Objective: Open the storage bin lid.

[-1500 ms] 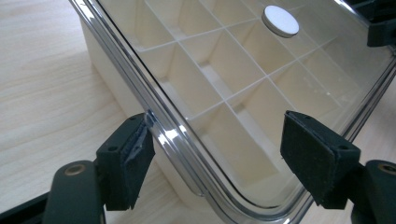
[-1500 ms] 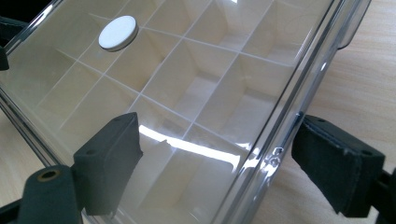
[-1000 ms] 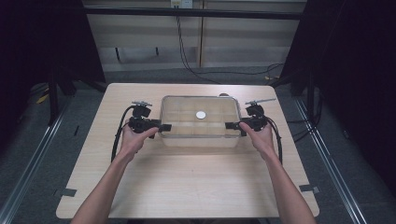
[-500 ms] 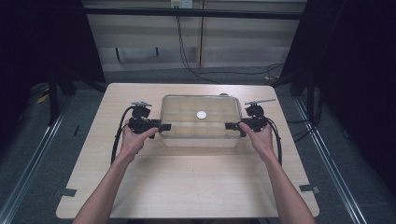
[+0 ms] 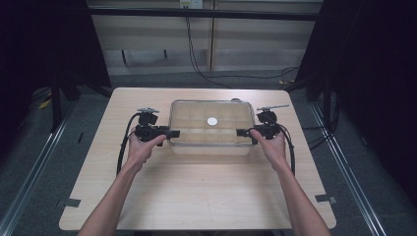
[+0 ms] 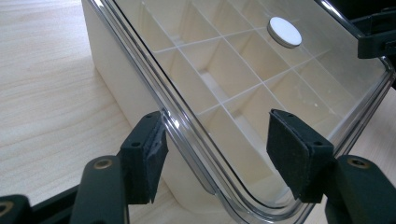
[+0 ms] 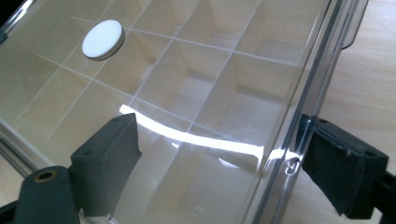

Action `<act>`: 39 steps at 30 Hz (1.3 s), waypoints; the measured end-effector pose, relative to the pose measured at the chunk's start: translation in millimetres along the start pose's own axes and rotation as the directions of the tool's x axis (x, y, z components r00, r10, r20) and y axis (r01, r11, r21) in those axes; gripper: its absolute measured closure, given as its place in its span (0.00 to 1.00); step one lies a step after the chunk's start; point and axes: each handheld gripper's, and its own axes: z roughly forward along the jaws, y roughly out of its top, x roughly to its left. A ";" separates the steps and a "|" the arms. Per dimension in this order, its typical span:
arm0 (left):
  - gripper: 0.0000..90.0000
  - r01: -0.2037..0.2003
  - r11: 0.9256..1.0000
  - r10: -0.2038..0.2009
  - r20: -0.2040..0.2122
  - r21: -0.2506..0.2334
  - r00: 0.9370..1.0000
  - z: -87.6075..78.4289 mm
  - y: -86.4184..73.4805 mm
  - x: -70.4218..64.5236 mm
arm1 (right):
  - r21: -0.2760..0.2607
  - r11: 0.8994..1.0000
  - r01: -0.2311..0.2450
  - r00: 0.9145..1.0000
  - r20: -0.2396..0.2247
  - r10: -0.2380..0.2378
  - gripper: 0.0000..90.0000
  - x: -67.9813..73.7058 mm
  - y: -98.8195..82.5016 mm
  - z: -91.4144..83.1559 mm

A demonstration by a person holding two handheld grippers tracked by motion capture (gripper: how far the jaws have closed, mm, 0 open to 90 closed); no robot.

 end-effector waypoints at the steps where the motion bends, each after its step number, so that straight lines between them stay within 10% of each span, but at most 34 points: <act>1: 0.42 0.000 1.000 0.000 0.000 0.000 1.000 0.0 0.0 0.0 | 0.003 1.000 -0.006 1.000 0.008 0.006 0.15 1.3 0.3 0.2; 17: 0.45 -0.004 1.000 0.004 0.017 -0.024 1.000 -4.3 -6.8 -0.9 | -0.057 0.998 -0.032 0.999 -0.023 0.031 0.17 1.1 -4.2 -7.0; 39: 0.51 -0.017 0.999 0.017 0.004 -0.030 1.000 -8.6 -7.0 -3.1 | -0.147 0.989 -0.021 0.998 -0.062 0.012 0.44 -7.7 -13.2 -22.9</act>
